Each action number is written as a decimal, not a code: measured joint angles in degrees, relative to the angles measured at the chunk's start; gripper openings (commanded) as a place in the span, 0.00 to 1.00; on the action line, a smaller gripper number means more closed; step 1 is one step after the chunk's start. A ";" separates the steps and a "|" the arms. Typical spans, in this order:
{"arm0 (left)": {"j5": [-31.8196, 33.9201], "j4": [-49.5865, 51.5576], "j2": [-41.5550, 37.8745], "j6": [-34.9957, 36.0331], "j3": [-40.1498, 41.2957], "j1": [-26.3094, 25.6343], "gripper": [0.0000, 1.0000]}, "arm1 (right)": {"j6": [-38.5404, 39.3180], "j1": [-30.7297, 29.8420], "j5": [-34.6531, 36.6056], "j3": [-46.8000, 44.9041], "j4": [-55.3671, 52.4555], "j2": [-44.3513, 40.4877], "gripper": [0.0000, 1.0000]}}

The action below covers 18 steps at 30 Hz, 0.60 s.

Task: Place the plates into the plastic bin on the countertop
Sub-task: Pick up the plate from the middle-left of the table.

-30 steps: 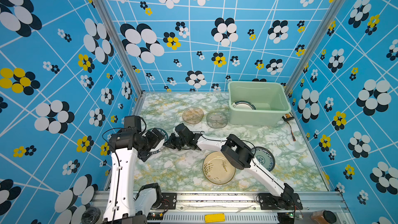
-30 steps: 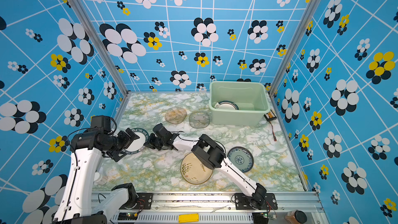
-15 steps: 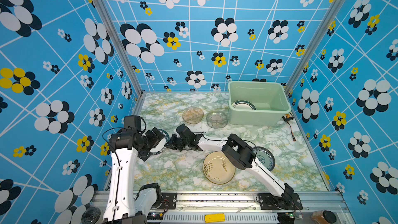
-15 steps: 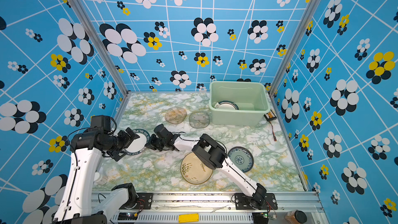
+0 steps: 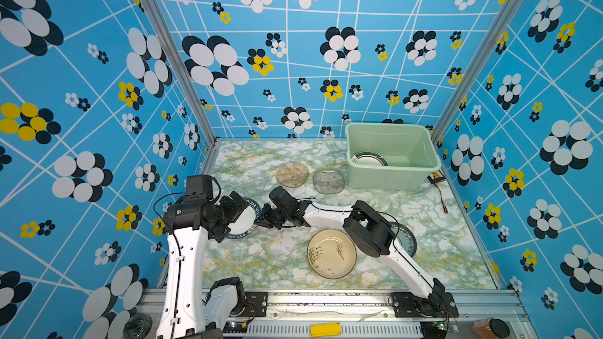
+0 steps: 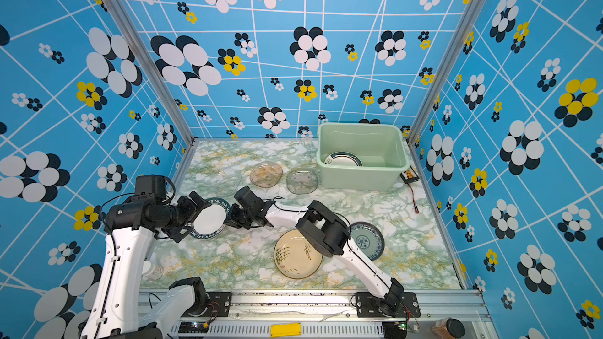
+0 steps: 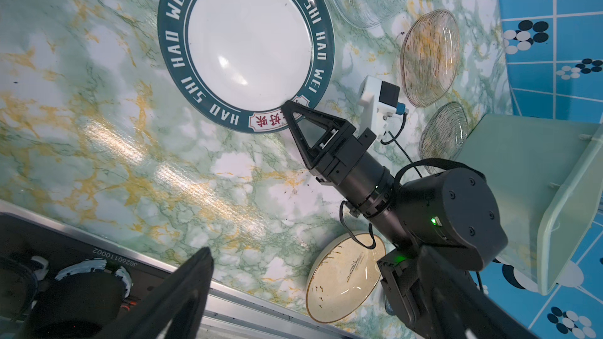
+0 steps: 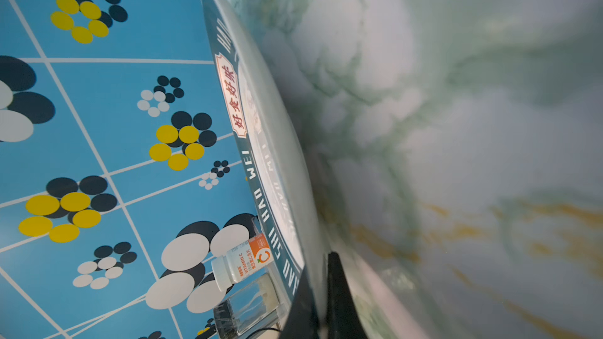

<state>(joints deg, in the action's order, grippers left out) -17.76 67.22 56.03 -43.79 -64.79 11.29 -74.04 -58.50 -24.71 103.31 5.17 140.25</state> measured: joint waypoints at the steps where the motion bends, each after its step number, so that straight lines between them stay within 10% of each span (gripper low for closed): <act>1: -0.20 -0.26 0.00 -0.13 -0.11 0.00 0.99 | 0.74 0.00 0.09 -0.90 -0.92 -1.09 0.00; 18: -7.74 -7.45 -1.84 6.03 -12.39 -3.48 0.96 | 16.31 5.86 -2.54 -17.09 -19.34 -28.74 0.00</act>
<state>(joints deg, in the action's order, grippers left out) -25.50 59.77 54.19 -37.76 -77.19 7.81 -57.74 -52.64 -27.24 86.21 -14.17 111.50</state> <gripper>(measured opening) 0.963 0.066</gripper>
